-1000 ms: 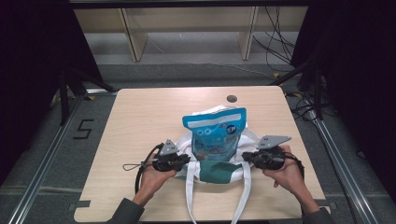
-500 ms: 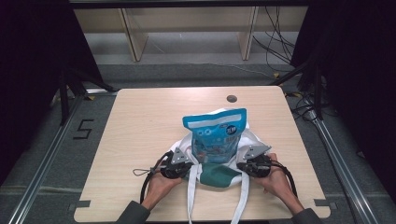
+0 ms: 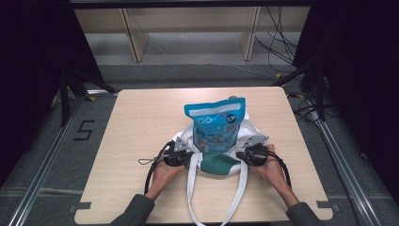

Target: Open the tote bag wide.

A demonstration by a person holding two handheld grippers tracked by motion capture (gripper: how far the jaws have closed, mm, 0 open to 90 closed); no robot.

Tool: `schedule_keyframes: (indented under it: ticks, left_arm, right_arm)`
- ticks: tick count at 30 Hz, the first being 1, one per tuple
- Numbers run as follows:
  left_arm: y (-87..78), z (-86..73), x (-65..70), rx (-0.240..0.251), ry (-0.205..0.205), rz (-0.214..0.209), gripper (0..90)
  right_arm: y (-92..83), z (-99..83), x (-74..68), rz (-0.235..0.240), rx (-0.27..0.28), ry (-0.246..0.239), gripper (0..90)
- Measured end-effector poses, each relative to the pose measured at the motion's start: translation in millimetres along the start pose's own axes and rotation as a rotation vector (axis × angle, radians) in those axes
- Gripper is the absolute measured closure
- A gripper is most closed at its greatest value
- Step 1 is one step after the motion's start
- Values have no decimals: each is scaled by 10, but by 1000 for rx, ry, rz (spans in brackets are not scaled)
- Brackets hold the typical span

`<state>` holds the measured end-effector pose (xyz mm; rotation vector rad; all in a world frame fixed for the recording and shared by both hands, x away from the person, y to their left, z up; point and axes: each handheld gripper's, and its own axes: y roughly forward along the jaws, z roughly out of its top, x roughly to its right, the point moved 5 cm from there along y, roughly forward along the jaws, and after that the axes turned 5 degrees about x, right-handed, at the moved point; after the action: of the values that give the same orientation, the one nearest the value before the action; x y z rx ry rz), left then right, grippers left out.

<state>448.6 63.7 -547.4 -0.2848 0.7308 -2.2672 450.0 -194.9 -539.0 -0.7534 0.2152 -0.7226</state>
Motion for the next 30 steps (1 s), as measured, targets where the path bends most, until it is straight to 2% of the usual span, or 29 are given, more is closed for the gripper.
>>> schedule_keyframes:
  ticks: [2,3,6,7,9,15,17,18,20,21,22,23,24,25,26,28,29,30]
  left_arm:
    - [37,28,-64,-4,11,2,886]
    - [74,52,-130,-5,-3,6,885]
    - [116,75,-185,6,-14,14,885]
    - [131,85,-209,8,-7,17,885]
    - [170,103,-243,16,-38,19,885]
    - [173,107,-257,18,-38,20,885]
    - [171,110,-257,19,-38,21,882]
    - [170,112,-258,20,-41,20,876]
    - [161,121,-264,32,-57,26,863]
    - [137,122,-283,23,-49,30,811]
    - [126,129,-288,31,-61,27,811]
    - [100,141,-307,38,-66,30,787]
    - [79,150,-319,37,-66,29,787]
    - [62,173,-324,58,-101,45,756]
    - [38,188,-337,69,-105,35,743]
    - [-42,231,-358,89,-127,26,715]
    - [-63,257,-355,112,-147,21,712]
    - [-63,257,-355,112,-147,21,688]
  right_arm:
    - [23,19,28,-6,2,3,900]
    - [74,61,86,-7,3,12,900]
    - [122,98,138,-16,9,20,900]
    - [144,119,168,-18,6,23,900]
    - [213,168,230,-36,23,10,900]
    - [240,186,263,-36,19,22,900]
    - [238,187,283,-29,18,12,900]
    - [238,184,281,-35,35,20,900]
    - [215,179,277,-24,15,32,900]
    - [215,175,273,-24,36,75,880]
    - [215,175,273,-24,36,75,880]
    - [172,179,310,-14,44,105,837]
    - [172,179,310,-14,44,105,837]
    - [170,181,319,-18,66,114,812]
    - [135,194,350,-30,86,122,775]
    - [15,229,405,-19,112,137,749]
    - [-23,238,393,-21,128,165,732]
    - [-67,248,398,-23,135,178,709]
